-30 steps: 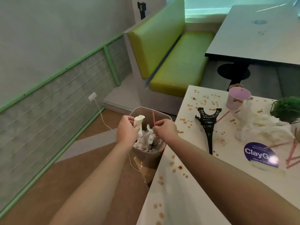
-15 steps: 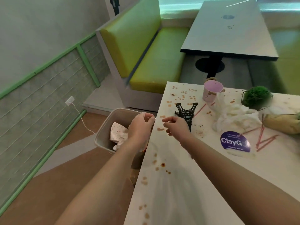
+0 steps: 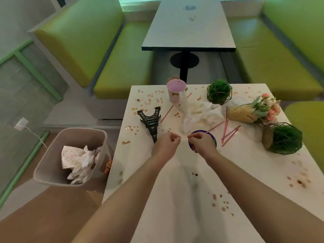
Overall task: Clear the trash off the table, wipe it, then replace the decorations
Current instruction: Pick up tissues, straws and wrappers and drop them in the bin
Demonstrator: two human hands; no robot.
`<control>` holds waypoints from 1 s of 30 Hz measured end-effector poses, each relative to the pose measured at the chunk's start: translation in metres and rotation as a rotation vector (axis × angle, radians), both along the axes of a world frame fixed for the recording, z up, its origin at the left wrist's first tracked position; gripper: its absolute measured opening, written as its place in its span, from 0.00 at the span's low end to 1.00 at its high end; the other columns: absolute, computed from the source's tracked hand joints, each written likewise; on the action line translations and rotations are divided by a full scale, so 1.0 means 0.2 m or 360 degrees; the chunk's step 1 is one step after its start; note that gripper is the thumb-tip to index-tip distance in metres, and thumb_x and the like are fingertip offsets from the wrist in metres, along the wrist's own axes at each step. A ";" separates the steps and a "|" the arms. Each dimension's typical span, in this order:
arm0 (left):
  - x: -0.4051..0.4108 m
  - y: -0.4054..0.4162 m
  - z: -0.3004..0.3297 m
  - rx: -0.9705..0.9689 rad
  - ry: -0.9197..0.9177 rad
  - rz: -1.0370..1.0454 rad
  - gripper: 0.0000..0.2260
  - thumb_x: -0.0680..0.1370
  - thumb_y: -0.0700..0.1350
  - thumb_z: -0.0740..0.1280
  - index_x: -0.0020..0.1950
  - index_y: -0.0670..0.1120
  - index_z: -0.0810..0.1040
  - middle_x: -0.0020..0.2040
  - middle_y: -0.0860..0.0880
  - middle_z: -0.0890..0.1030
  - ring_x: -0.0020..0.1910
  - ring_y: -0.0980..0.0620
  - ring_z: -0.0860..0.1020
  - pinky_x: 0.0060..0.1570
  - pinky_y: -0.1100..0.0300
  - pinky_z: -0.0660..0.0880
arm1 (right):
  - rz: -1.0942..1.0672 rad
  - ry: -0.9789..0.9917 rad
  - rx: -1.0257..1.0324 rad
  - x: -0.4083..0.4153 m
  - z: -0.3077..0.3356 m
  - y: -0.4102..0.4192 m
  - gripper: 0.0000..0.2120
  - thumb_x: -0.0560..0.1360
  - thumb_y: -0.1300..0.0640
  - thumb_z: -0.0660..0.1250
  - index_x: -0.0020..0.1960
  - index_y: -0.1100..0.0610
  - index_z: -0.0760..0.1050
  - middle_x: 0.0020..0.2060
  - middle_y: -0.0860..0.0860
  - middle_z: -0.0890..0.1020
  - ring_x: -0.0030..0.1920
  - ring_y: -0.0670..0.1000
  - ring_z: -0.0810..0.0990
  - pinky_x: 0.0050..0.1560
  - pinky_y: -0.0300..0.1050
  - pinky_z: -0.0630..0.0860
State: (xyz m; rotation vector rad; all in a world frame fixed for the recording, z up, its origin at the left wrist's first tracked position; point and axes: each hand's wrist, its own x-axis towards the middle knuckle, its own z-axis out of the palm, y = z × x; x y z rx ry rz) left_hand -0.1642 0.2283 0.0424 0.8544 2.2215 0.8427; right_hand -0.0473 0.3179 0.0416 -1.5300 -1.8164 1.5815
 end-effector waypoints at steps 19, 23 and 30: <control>0.05 0.66 -0.28 -0.0465 0.0448 0.0128 0.25 0.77 0.47 0.70 0.71 0.51 0.64 0.67 0.48 0.70 0.62 0.46 0.74 0.51 0.53 0.73 | 0.0052 -0.0196 0.0039 0.35 -0.20 0.62 0.06 0.77 0.61 0.64 0.46 0.52 0.78 0.44 0.51 0.81 0.41 0.51 0.78 0.44 0.50 0.78; 0.04 0.67 -0.32 -0.0428 0.0505 0.0132 0.18 0.78 0.41 0.63 0.67 0.52 0.71 0.62 0.49 0.77 0.58 0.47 0.76 0.50 0.51 0.74 | 0.0121 -0.0112 0.0067 0.31 -0.19 0.67 0.06 0.77 0.61 0.64 0.47 0.51 0.78 0.45 0.52 0.81 0.39 0.48 0.77 0.37 0.43 0.75; 0.11 0.64 -0.22 -0.0013 0.0005 0.0043 0.13 0.80 0.46 0.60 0.62 0.53 0.78 0.52 0.54 0.80 0.47 0.57 0.78 0.40 0.62 0.71 | 0.0576 -0.0078 0.0736 0.21 -0.14 0.63 0.31 0.73 0.65 0.66 0.71 0.43 0.67 0.65 0.41 0.68 0.54 0.46 0.74 0.48 0.47 0.80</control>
